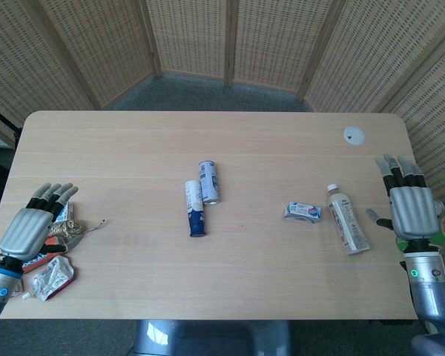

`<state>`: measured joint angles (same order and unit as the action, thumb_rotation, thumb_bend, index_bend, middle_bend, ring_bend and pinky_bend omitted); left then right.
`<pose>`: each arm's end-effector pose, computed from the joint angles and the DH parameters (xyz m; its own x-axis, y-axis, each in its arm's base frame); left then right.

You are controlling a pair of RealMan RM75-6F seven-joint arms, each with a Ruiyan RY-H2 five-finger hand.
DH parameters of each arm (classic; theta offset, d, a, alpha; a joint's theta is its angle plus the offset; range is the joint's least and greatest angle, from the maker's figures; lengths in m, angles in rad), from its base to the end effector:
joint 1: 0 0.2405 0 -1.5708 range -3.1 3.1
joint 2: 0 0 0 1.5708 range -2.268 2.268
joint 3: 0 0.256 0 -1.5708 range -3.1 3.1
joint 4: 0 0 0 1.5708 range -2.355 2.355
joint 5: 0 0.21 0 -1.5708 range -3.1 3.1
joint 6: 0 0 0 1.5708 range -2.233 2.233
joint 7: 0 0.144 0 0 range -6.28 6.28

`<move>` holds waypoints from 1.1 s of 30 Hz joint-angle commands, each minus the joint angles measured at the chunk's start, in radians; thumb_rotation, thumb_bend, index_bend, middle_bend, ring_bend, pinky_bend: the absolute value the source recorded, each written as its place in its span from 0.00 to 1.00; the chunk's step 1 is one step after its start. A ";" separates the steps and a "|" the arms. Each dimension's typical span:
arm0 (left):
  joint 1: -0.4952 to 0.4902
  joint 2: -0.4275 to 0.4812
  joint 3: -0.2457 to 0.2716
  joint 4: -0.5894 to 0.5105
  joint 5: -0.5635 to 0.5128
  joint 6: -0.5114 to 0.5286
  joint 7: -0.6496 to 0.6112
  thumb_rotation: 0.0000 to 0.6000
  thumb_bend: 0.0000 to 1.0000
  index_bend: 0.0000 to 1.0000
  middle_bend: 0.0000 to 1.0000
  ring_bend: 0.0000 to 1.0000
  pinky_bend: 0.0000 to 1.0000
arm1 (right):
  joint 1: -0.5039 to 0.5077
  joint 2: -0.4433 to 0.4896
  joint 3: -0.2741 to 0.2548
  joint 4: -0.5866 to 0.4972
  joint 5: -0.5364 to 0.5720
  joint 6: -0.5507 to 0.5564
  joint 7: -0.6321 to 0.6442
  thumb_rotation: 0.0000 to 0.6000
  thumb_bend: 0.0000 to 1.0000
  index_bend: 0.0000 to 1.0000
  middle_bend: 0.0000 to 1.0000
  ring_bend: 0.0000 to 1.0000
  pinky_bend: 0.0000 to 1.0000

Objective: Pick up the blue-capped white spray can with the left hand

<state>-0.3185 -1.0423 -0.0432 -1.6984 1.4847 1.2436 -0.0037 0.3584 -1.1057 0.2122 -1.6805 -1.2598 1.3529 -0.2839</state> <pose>-0.2663 0.2423 0.1435 0.4172 0.1564 0.8953 0.8996 -0.2108 -0.3824 -0.2525 -0.2893 0.1743 0.5265 0.1160 0.8422 -0.8455 -0.0321 0.5330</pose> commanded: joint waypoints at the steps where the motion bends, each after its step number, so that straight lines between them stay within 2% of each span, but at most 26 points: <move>1: -0.003 -0.002 0.001 0.001 -0.001 -0.005 0.000 0.68 0.30 0.00 0.00 0.00 0.00 | -0.002 -0.002 -0.001 0.001 0.001 -0.001 0.001 0.99 0.18 0.07 0.00 0.00 0.00; 11: -0.027 0.011 0.001 0.007 0.014 -0.037 -0.017 0.68 0.30 0.00 0.00 0.00 0.00 | -0.014 -0.006 -0.004 -0.009 -0.007 0.010 0.014 0.99 0.18 0.07 0.00 0.00 0.00; 15: -0.071 0.013 -0.002 0.034 0.037 -0.091 -0.034 0.68 0.30 0.00 0.00 0.00 0.00 | -0.017 -0.006 -0.005 -0.011 0.000 0.004 0.017 0.99 0.18 0.07 0.00 0.00 0.00; 21: -0.167 -0.002 -0.011 0.092 0.061 -0.209 0.010 0.69 0.30 0.03 0.00 0.00 0.00 | -0.026 -0.005 -0.011 -0.016 -0.003 0.004 0.026 0.99 0.18 0.07 0.00 0.00 0.00; 25: -0.237 -0.033 -0.025 0.124 0.072 -0.282 0.040 0.71 0.30 0.10 0.00 0.00 0.00 | -0.035 -0.002 -0.016 -0.017 -0.015 0.013 0.034 0.99 0.18 0.07 0.00 0.00 0.00; 28: -0.288 -0.072 -0.033 0.164 0.089 -0.323 0.061 0.75 0.30 0.24 0.00 0.00 0.00 | -0.045 0.005 -0.019 -0.021 -0.020 0.022 0.044 0.99 0.18 0.08 0.00 0.00 0.00; 33: -0.365 -0.146 -0.046 0.237 0.084 -0.395 0.076 0.79 0.30 0.23 0.00 0.00 0.00 | -0.064 0.020 -0.021 -0.030 -0.031 0.041 0.064 0.99 0.18 0.08 0.00 0.00 0.00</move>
<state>-0.6570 -1.1621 -0.0825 -1.4875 1.5693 0.8747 0.0644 0.2976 -1.0879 0.1923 -1.7086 -1.2889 1.3917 -0.2220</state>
